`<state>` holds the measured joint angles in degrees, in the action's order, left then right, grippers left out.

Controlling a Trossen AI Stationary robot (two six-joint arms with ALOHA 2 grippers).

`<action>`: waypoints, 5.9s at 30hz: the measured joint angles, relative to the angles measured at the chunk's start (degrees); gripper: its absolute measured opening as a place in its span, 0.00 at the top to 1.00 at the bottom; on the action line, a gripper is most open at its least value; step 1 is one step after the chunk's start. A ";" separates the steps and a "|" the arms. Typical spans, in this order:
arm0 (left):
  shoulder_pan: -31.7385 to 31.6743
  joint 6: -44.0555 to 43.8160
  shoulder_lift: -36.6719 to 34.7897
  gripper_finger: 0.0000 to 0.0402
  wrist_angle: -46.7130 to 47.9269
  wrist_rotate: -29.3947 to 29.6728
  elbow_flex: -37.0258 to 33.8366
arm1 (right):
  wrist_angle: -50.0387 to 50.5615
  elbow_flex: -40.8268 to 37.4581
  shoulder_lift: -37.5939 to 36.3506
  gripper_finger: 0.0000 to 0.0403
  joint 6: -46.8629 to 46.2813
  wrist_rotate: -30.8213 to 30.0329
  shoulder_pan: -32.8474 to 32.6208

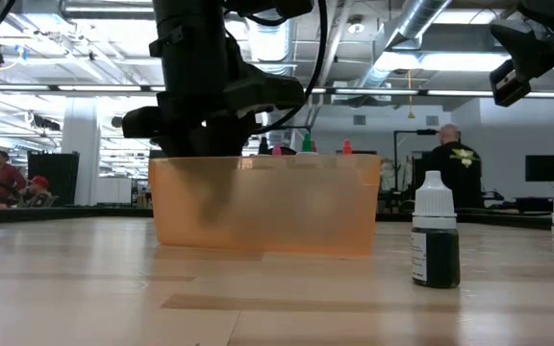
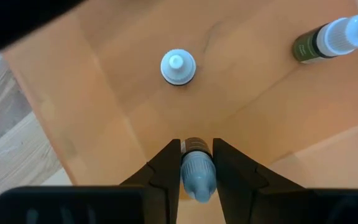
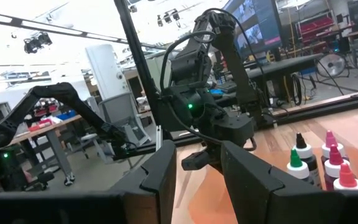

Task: Pick & Place food coloring
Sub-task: Put the small black food coloring bottle into the orange bin, then put the small red food coloring bottle into the orange bin

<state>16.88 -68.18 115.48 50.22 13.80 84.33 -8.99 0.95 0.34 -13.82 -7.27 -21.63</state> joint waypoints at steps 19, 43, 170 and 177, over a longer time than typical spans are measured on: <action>0.00 -0.02 -0.02 0.82 -0.04 0.00 0.00 | 0.00 0.00 -0.01 0.71 0.02 0.00 0.00; 0.00 -1.36 -0.07 0.65 0.33 -0.44 0.00 | -0.02 0.00 -0.02 0.71 0.00 0.01 0.01; -13.88 41.65 -103.58 0.58 -49.92 2.77 -80.50 | 56.29 38.82 55.42 0.71 -12.90 16.75 -0.15; -13.88 38.97 -107.63 0.58 -44.47 2.75 -80.50 | 56.21 38.82 61.40 0.71 -12.79 17.84 -0.13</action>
<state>3.01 -29.21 7.85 5.75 16.56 3.84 47.21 39.77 61.74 -26.61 10.57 -21.76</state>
